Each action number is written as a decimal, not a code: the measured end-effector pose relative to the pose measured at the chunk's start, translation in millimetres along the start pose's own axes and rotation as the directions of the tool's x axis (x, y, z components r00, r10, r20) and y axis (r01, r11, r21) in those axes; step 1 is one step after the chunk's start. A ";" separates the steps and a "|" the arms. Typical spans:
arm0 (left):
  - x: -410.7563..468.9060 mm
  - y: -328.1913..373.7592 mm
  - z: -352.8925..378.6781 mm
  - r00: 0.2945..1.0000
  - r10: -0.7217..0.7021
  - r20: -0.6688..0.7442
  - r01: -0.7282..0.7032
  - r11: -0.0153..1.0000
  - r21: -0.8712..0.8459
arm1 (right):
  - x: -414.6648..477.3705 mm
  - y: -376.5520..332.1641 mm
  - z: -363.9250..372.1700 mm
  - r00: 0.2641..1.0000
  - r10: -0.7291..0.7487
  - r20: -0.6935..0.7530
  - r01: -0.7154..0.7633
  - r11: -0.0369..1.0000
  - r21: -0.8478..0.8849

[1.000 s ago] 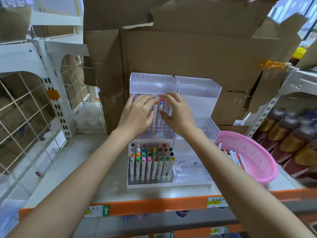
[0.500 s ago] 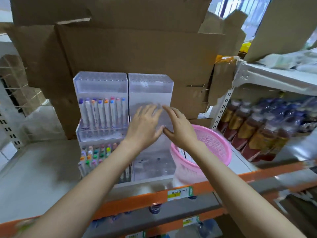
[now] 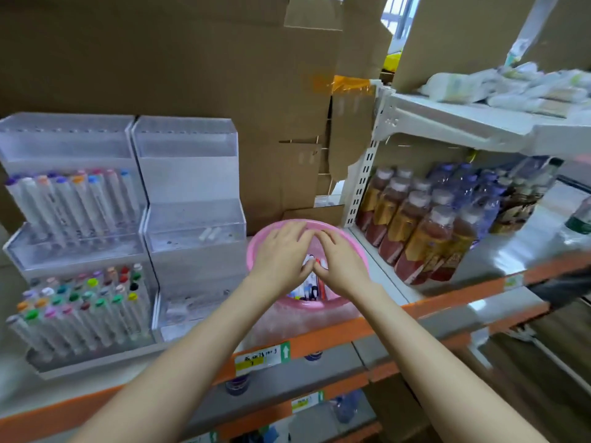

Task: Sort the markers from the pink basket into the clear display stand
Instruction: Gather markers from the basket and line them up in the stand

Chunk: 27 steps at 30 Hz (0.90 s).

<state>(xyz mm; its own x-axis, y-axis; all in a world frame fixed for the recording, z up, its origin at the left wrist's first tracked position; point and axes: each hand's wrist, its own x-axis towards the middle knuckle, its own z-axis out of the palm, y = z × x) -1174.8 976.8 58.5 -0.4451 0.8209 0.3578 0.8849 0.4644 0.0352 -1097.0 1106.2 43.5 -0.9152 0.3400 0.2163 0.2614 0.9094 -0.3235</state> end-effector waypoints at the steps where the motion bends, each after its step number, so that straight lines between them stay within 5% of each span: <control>1: 2.2 3.3 6.6 0.997 -0.030 0.070 0.030 1.000 0.009 | 0.9 6.2 4.9 0.998 0.037 0.057 -0.036 0.999 -0.018; 5: 10.5 3.6 36.7 0.936 -0.173 0.305 0.169 0.985 0.041 | 5.4 19.0 19.9 0.949 0.145 0.279 -0.121 0.987 -0.104; 9: 17.6 -2.0 57.3 0.861 -0.275 0.429 0.280 0.959 0.052 | 16.1 19.3 25.7 0.931 0.200 0.305 -0.167 0.977 -0.129; 27: 21.3 -11.3 63.5 0.807 -0.406 0.428 0.524 0.827 -0.203 | 36.8 35.4 38.3 0.830 0.309 0.465 -0.389 0.917 0.084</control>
<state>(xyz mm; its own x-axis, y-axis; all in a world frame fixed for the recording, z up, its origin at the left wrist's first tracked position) -1203.0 1010.2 6.5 -0.7776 0.6162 -0.1248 0.5267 0.7468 0.4060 -1133.1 1141.8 4.7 -0.8212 0.4519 -0.3484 0.5698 0.6819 -0.4586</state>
